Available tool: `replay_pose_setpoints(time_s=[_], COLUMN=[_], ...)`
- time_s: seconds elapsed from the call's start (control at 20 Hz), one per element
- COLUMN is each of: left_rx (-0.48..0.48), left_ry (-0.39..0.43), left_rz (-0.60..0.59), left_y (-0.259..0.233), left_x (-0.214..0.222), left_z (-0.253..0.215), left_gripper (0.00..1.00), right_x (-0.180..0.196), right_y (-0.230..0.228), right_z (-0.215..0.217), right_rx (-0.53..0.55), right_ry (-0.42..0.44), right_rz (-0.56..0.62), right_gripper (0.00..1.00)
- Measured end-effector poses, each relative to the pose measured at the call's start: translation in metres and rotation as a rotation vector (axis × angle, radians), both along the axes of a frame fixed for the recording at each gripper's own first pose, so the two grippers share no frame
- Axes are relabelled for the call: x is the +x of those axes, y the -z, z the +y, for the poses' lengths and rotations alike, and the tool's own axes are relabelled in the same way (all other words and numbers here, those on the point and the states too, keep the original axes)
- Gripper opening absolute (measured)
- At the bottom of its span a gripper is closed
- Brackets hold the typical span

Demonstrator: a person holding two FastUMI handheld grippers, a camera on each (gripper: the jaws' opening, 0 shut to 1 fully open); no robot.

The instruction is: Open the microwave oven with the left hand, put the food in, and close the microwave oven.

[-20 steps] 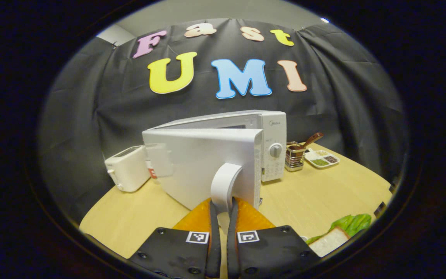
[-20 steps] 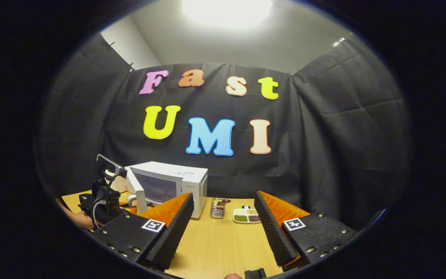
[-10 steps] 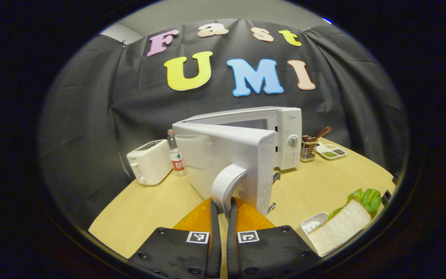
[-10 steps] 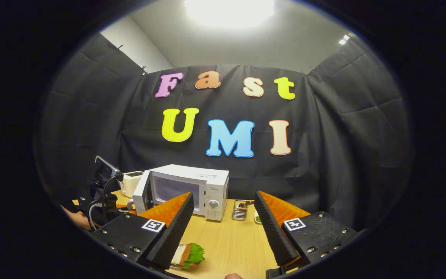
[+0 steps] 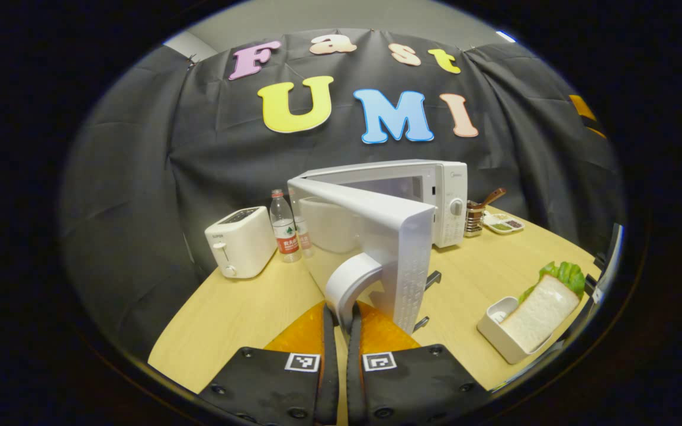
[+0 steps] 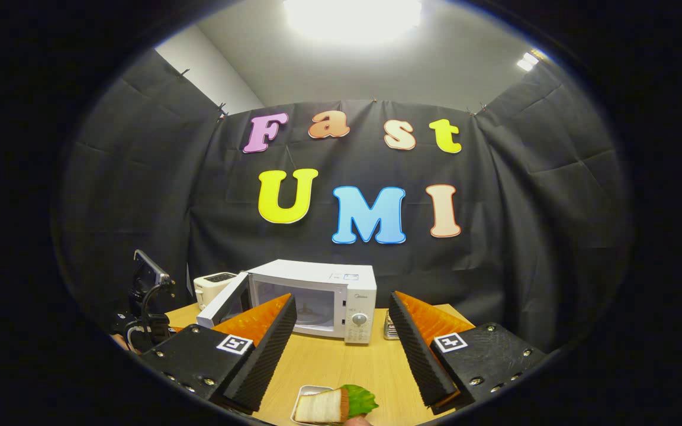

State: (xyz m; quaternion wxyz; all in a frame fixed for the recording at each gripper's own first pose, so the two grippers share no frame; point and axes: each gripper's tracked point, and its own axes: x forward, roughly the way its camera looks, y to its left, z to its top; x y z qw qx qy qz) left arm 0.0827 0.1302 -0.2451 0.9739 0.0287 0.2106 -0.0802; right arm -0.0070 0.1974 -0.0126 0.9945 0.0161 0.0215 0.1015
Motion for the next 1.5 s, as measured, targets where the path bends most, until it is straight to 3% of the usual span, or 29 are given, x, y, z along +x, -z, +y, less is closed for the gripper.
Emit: replay_pose_setpoints(time_s=[0.6, 0.8, 0.85, 1.05, 1.1, 1.35, 1.5], left_rx=[-0.046, -0.087, -0.089, -0.059, -0.044, -0.012, -0.008], left_ry=[0.043, 0.01, -0.007, -0.099, -0.109, -0.206, -0.272], left_rz=[-0.028, -0.014, -0.017, -0.01, -0.018, -0.049, -0.107], left_y=[0.011, 0.015, 0.016, 0.013, 0.007, -0.024, -0.061], left_x=[-0.002, -0.004, -0.003, -0.022, -0.029, -0.072, -0.089], left_z=[0.069, 0.088, 0.094, 0.108, 0.109, 0.106, 0.1], left_gripper=[0.13, 0.19, 0.26, 0.76, 0.84, 0.96, 0.96], right_x=[0.003, 0.004, 0.004, 0.01, 0.013, 0.028, 0.04], right_y=[-0.003, -0.006, -0.008, -0.008, -0.009, 0.0, 0.013], right_z=[0.091, 0.106, 0.106, 0.104, 0.099, 0.072, 0.053], right_rx=[-0.006, -0.011, -0.007, -0.001, 0.002, 0.027, 0.053], right_ry=[-0.022, -0.05, -0.057, -0.106, -0.114, -0.158, -0.172], right_rz=[0.001, 0.007, 0.006, 0.014, 0.018, 0.063, 0.106], right_gripper=[0.95, 0.96, 0.95, 0.96, 0.95, 0.95, 0.96])
